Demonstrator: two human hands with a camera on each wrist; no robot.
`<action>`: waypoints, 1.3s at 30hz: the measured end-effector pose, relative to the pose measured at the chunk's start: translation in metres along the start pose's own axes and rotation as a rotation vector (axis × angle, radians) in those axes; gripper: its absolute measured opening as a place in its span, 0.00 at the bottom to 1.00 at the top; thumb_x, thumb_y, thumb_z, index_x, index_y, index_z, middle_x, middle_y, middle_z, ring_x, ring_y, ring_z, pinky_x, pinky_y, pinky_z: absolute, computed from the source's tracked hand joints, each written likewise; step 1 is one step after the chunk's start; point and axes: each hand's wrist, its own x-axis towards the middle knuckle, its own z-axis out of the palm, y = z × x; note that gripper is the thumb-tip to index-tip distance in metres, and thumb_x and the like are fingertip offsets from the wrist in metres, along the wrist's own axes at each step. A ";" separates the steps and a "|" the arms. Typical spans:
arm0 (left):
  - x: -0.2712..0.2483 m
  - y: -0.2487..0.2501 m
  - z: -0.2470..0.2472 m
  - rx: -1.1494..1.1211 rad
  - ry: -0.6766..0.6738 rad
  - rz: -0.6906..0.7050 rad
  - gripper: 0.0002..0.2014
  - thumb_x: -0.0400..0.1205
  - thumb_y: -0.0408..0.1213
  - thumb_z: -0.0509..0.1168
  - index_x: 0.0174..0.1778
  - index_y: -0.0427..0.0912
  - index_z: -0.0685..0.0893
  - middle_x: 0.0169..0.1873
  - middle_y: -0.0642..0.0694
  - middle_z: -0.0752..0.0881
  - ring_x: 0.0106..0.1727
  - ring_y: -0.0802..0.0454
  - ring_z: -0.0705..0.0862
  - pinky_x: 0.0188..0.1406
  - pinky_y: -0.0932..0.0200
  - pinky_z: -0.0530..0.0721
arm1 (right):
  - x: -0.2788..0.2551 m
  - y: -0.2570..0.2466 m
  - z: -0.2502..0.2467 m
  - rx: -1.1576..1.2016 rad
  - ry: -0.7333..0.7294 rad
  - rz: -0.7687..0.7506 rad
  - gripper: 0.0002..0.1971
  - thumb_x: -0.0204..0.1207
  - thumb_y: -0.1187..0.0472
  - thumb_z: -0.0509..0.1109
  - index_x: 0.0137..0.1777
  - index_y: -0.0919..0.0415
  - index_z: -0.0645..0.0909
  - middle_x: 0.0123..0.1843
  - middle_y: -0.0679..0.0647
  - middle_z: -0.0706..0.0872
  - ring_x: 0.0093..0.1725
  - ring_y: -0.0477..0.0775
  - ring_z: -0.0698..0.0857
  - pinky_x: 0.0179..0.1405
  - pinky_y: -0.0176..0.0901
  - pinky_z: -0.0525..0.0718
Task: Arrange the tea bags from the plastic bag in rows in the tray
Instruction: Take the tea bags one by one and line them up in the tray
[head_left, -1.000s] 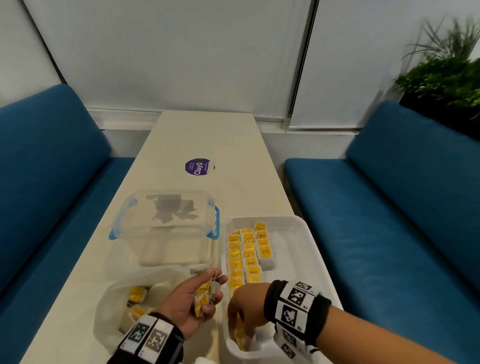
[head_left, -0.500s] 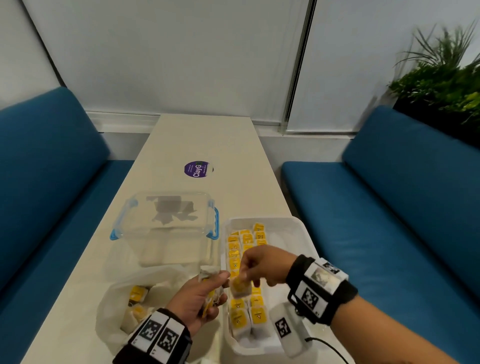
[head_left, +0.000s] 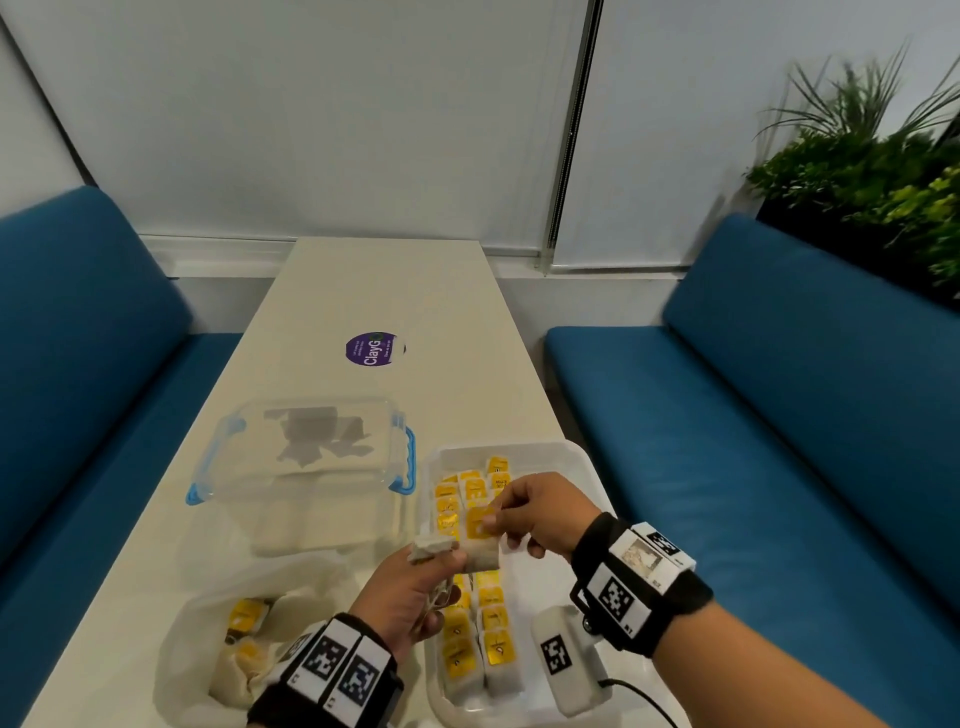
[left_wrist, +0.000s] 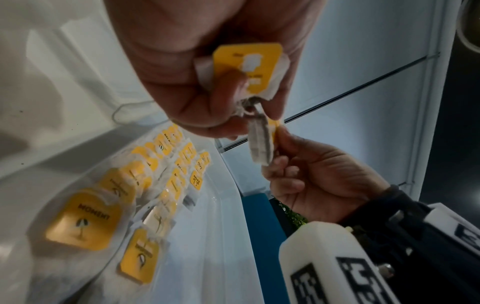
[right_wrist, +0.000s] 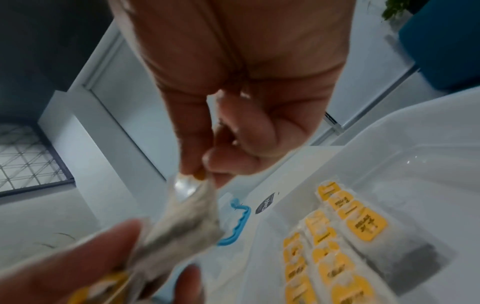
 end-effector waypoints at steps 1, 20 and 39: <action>0.002 0.000 -0.001 -0.019 0.008 -0.017 0.03 0.78 0.33 0.68 0.46 0.41 0.84 0.34 0.46 0.81 0.30 0.53 0.76 0.15 0.70 0.65 | 0.006 0.002 -0.004 -0.084 0.079 -0.025 0.13 0.72 0.67 0.73 0.29 0.56 0.78 0.30 0.51 0.82 0.28 0.46 0.79 0.25 0.32 0.77; 0.014 -0.008 -0.025 -0.243 0.053 -0.136 0.08 0.81 0.36 0.63 0.48 0.36 0.84 0.39 0.41 0.84 0.21 0.54 0.79 0.11 0.72 0.65 | 0.109 0.058 -0.010 -0.538 -0.231 0.609 0.14 0.83 0.57 0.61 0.37 0.62 0.76 0.27 0.53 0.85 0.26 0.48 0.83 0.62 0.47 0.81; 0.013 -0.004 -0.022 -0.303 -0.004 -0.162 0.15 0.83 0.44 0.59 0.49 0.36 0.84 0.39 0.39 0.87 0.26 0.47 0.85 0.10 0.71 0.70 | 0.082 0.037 -0.019 -0.557 0.052 0.256 0.09 0.76 0.55 0.71 0.46 0.60 0.78 0.50 0.56 0.86 0.45 0.52 0.85 0.50 0.41 0.84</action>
